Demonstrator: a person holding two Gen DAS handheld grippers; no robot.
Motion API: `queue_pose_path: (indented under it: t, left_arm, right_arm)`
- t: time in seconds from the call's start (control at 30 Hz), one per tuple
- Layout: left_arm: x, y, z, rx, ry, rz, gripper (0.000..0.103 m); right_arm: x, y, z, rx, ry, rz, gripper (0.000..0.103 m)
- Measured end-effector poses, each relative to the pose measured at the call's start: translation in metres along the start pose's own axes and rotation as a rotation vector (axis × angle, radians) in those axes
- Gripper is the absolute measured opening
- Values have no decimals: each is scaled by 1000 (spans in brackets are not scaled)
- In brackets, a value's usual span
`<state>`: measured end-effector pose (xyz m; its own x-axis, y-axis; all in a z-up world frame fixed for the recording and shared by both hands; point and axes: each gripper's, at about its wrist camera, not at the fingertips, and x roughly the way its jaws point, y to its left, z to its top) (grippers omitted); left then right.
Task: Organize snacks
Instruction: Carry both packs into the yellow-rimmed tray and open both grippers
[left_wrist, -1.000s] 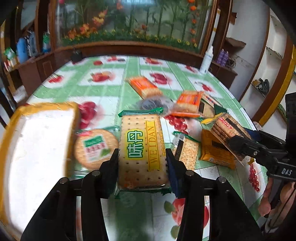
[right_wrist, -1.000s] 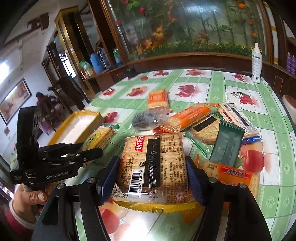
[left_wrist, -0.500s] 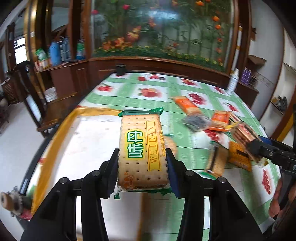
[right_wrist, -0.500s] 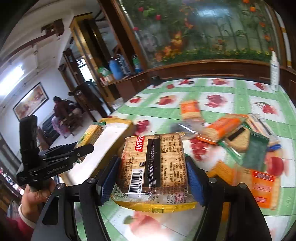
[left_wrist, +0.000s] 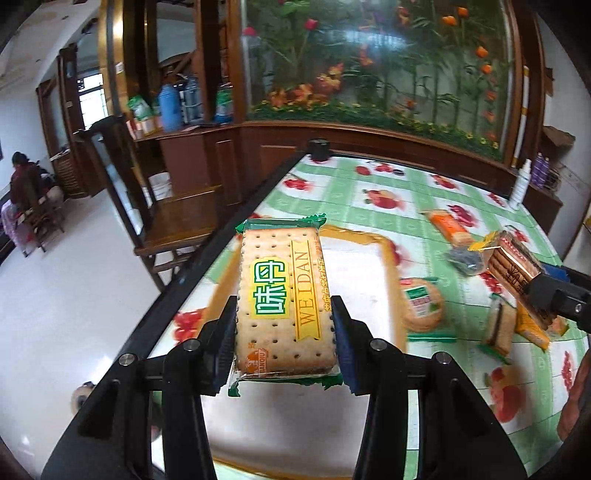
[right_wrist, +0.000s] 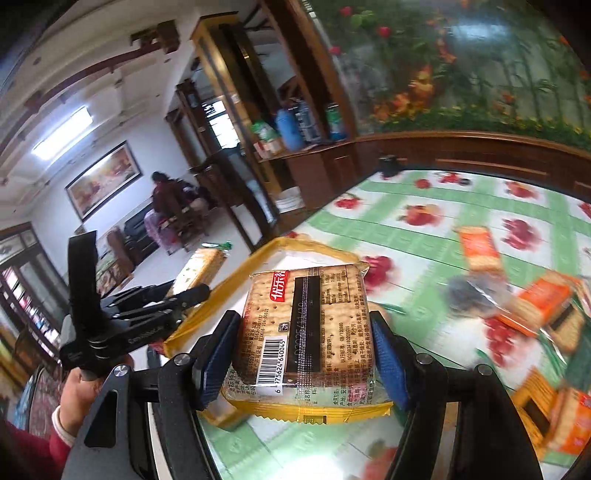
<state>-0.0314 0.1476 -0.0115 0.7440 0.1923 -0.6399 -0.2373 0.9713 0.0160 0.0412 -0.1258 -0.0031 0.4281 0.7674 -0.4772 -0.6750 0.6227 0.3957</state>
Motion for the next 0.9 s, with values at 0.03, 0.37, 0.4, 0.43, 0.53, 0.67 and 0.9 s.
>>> queue_pose_path:
  t: [0.03, 0.37, 0.4, 0.43, 0.53, 0.67, 0.9]
  left_arm:
    - [1, 4, -2, -4, 3, 7, 45]
    - [8, 30, -15, -36, 27, 38, 45]
    - [8, 31, -15, -40, 25, 40, 45]
    - [8, 33, -15, -42, 26, 41, 45]
    - [9, 36, -17, -48, 26, 45, 45]
    - [12, 38, -20, -47, 34, 54, 45]
    - [30, 41, -32, -35, 94, 66, 45]
  right_arm:
    - [7, 8, 2, -12, 7, 15, 70]
    - [57, 47, -5, -59, 78, 96, 70]
    - [61, 49, -7, -60, 85, 99, 70]
    - [65, 51, -8, -62, 90, 100, 70]
    - [74, 52, -7, -63, 101, 101, 70]
    - [89, 55, -10, -66, 126, 101, 70]
    - [121, 60, -19, -75, 199, 90, 70]
